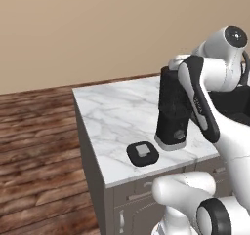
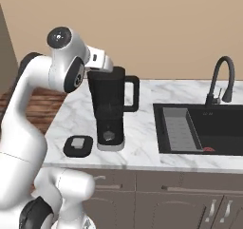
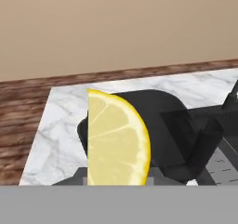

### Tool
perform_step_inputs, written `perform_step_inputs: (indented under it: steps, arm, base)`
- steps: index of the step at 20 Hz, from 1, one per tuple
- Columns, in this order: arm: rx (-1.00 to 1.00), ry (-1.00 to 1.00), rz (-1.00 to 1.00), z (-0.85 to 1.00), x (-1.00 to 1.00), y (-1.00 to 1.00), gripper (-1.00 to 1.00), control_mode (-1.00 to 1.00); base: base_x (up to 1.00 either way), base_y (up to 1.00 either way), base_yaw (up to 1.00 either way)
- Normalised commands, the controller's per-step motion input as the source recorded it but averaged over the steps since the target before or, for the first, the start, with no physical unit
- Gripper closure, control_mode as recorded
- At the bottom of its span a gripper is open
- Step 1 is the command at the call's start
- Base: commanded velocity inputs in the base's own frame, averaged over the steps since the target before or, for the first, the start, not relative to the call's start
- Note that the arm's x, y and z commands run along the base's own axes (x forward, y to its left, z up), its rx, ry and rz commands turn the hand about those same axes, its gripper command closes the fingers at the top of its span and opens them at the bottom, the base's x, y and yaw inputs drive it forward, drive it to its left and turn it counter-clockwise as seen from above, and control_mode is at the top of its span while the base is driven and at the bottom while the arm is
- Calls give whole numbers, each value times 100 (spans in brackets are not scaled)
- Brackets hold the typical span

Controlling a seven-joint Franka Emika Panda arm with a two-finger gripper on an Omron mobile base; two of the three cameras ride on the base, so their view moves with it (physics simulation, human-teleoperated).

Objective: Grab the garlic and lemon wedge from the fridge, place them in the blender, close the lid, and turn on the blender to create a marinade.

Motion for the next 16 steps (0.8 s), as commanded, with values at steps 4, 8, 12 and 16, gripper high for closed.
perform_step_inputs:
  steps: [4, 8, 12, 16]
  arm:
    - [0, 4, 0, -23, 49, -29, 100, -100]
    - [0, 3, 0, -34, 34, -6, 100, -100]
    - [-3, 5, 0, -46, 31, 0, 100, -100]
    - [0, 6, 0, -36, 38, 0, 100, -100]
  base:
    - [0, 0, 0]
    - [0, 0, 0]
    - [0, 0, 0]
    - [0, 0, 0]
